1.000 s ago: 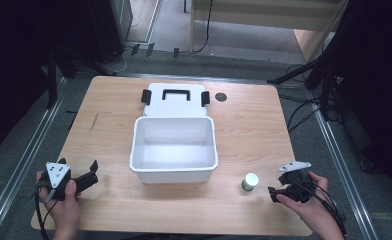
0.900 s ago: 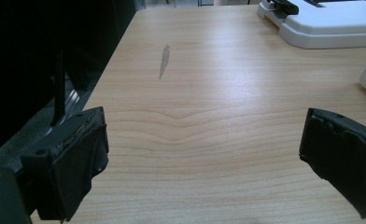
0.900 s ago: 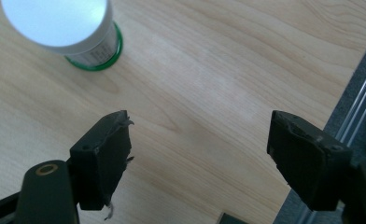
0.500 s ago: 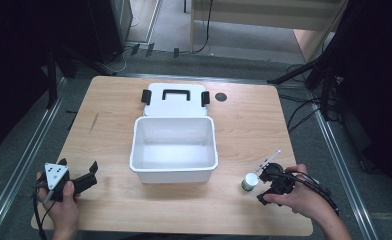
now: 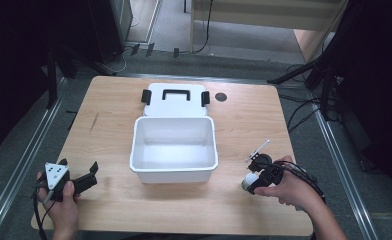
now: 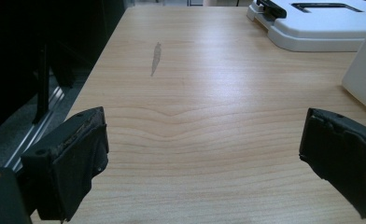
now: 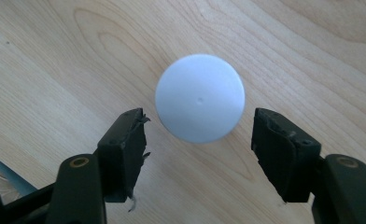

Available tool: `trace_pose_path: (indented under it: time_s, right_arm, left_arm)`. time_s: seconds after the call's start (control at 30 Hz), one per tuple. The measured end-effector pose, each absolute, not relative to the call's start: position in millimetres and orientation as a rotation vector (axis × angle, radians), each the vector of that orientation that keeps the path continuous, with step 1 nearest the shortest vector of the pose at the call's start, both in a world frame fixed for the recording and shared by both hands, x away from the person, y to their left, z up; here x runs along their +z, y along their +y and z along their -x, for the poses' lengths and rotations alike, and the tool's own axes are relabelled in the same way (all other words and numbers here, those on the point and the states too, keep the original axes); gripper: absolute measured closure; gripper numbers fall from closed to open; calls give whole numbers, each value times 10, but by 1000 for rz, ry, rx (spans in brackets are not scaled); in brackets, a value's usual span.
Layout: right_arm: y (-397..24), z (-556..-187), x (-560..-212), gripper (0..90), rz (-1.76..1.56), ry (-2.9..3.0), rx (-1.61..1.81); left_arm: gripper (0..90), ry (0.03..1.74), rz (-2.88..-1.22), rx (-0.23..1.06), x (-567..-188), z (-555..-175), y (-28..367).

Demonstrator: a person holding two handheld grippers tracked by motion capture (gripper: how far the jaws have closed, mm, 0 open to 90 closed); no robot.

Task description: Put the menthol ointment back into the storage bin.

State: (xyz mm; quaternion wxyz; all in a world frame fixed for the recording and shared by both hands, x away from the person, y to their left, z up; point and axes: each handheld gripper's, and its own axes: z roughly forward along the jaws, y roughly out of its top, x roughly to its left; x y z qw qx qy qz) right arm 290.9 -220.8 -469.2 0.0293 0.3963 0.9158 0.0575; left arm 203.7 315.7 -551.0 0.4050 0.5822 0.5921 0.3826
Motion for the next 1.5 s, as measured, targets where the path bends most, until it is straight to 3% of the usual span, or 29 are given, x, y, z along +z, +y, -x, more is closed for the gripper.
trace_pose_path:
  time_s: [0.47,0.8,1.5]
  right_arm:
    - [-2034,-3022,-4741,510,-1234,2822,72]
    - [-2000,-3064,-4616,515,-1213,2857,82]
    - [-1651,-3217,-3912,514,-1041,2908,130]
  left_arm:
    - [48,1504,-1460,953,-5510,-2040,3171]
    - [67,1510,-1461,952,-5509,-2043,3171]
    - [67,1493,-1443,918,-5510,-2032,3204]
